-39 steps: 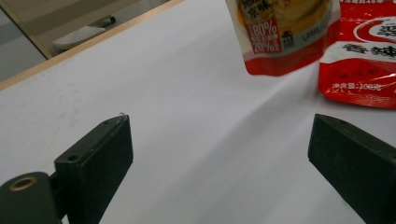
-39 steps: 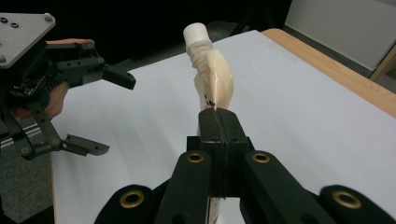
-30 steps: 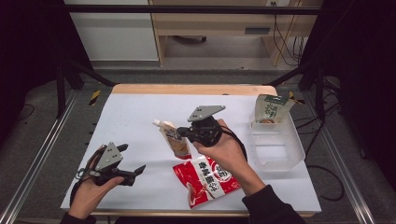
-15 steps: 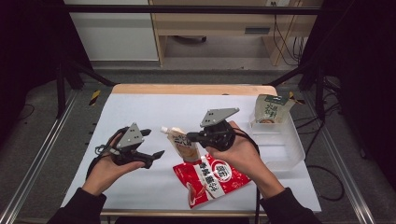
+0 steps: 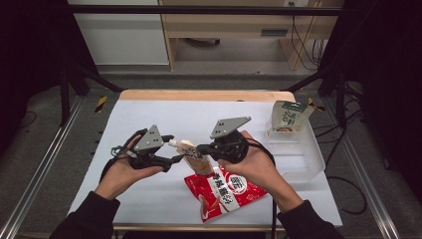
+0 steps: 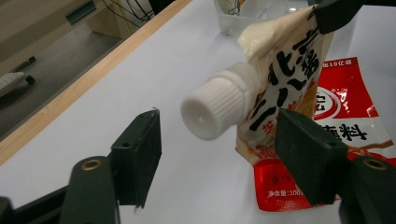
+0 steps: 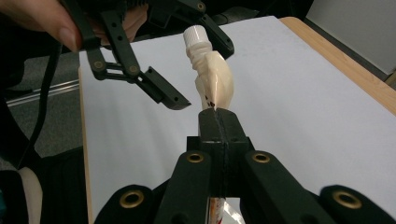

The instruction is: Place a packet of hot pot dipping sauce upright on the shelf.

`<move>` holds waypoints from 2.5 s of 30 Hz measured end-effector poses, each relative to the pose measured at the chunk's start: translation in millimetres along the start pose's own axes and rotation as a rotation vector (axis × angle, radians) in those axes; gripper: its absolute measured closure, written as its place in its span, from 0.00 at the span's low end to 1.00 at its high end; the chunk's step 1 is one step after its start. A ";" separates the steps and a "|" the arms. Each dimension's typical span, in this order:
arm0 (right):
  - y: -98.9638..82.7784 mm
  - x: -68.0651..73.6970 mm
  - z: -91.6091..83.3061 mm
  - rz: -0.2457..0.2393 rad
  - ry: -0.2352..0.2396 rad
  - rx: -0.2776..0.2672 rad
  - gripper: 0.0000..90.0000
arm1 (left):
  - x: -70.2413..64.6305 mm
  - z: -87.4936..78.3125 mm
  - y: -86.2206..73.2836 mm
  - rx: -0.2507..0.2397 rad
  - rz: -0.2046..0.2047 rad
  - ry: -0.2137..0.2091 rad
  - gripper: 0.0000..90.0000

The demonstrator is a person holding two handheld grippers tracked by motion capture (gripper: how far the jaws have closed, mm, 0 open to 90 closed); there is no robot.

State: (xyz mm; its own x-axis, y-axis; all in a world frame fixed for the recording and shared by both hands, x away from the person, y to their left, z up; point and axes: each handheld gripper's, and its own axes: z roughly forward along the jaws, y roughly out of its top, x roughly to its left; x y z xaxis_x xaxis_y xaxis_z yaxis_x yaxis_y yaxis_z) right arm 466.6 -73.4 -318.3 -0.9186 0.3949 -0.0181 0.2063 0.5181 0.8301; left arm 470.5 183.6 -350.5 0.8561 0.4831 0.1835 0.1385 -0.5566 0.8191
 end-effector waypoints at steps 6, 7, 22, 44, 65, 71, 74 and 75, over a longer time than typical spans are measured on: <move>0.1 0.8 2.7 -0.004 0.017 0.006 1.00 | 2.2 -0.3 3.6 -0.020 0.003 -0.025 0.44; -0.1 1.7 3.6 -0.004 0.019 0.010 1.00 | 2.9 -0.2 4.0 -0.033 -0.005 -0.042 0.48; -4.5 -7.3 0.5 0.008 0.000 0.017 1.00 | -0.8 -2.4 14.6 -0.022 -0.011 -0.102 0.79; 1.2 -13.5 -6.6 -0.163 -0.089 0.185 0.69 | -7.1 -0.5 46.4 0.050 0.105 -0.118 0.81; 17.9 -8.4 10.4 -0.328 -0.035 0.334 0.57 | -16.4 8.2 48.9 0.068 0.155 -0.161 0.81; 17.8 -6.4 12.4 -0.331 -0.011 0.368 0.76 | -17.1 9.9 48.7 0.061 0.151 -0.165 0.81; 18.1 -6.6 12.3 -0.329 -0.013 0.378 0.89 | -17.5 10.9 48.1 0.054 0.146 -0.170 0.81; 19.0 -6.8 12.1 -0.304 -0.002 0.379 0.94 | -17.0 11.6 47.7 0.050 0.139 -0.169 0.81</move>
State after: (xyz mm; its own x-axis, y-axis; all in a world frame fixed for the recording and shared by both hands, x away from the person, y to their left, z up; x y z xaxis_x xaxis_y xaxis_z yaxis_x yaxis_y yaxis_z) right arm 480.9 -57.1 -309.2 -0.9558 0.1839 -0.2294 0.0375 0.8501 0.5254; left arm 468.3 141.1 -320.8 0.9394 0.2817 0.1953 0.0345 -0.6446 0.7638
